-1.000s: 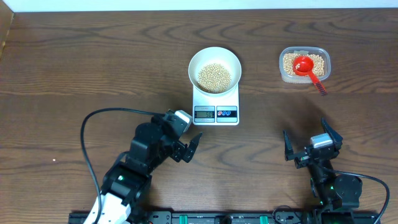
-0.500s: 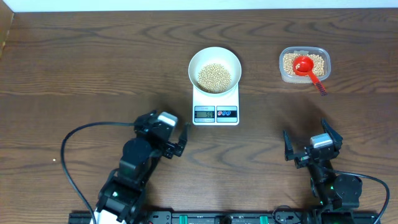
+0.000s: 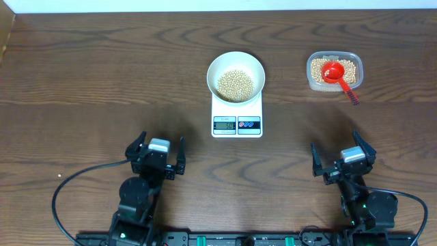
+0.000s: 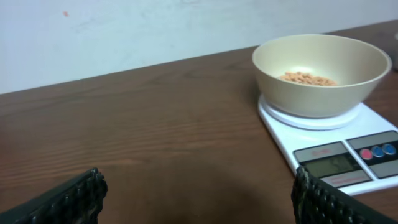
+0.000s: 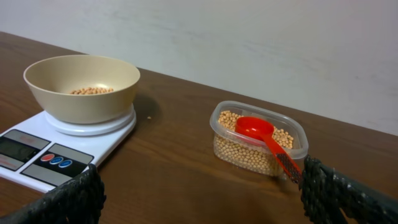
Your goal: Scoop item into bowl and weigh 50g on scale
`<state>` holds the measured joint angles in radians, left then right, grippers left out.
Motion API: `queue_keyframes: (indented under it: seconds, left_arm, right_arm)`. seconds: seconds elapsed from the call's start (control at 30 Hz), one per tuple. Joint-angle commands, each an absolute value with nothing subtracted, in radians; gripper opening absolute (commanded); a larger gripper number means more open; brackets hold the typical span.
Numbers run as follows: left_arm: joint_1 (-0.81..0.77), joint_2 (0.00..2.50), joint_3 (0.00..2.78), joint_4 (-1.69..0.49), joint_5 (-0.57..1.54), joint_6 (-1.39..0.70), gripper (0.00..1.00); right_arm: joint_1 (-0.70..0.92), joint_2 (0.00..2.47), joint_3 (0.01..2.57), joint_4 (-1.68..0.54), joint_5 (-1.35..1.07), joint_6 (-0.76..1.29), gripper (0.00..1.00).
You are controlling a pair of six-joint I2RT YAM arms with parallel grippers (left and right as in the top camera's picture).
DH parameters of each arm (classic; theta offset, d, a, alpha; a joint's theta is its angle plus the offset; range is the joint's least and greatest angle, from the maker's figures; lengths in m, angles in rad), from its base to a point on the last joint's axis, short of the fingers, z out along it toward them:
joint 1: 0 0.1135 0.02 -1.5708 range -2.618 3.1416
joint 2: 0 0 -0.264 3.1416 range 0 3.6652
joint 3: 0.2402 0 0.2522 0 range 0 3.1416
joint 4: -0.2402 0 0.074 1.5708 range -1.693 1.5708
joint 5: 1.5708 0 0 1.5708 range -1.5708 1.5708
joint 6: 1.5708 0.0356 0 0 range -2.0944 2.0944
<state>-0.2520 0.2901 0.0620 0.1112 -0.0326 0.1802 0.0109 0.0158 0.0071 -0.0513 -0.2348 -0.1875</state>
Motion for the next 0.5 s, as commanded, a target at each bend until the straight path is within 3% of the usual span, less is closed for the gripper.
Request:
queue_keyframes:
  seconds: [0.0,0.47]
  left_arm:
    - [-0.213,0.192,0.011,0.115,-0.046,0.185,0.97]
    - [-0.134,0.001,0.004,-0.072,-0.038,0.162,0.97]
  right_arm:
    - [0.02,0.016,0.006,-0.056,-0.237,-0.173,1.0]
    - [0.02,0.016,0.006,-0.056,-0.238,-0.173,0.99]
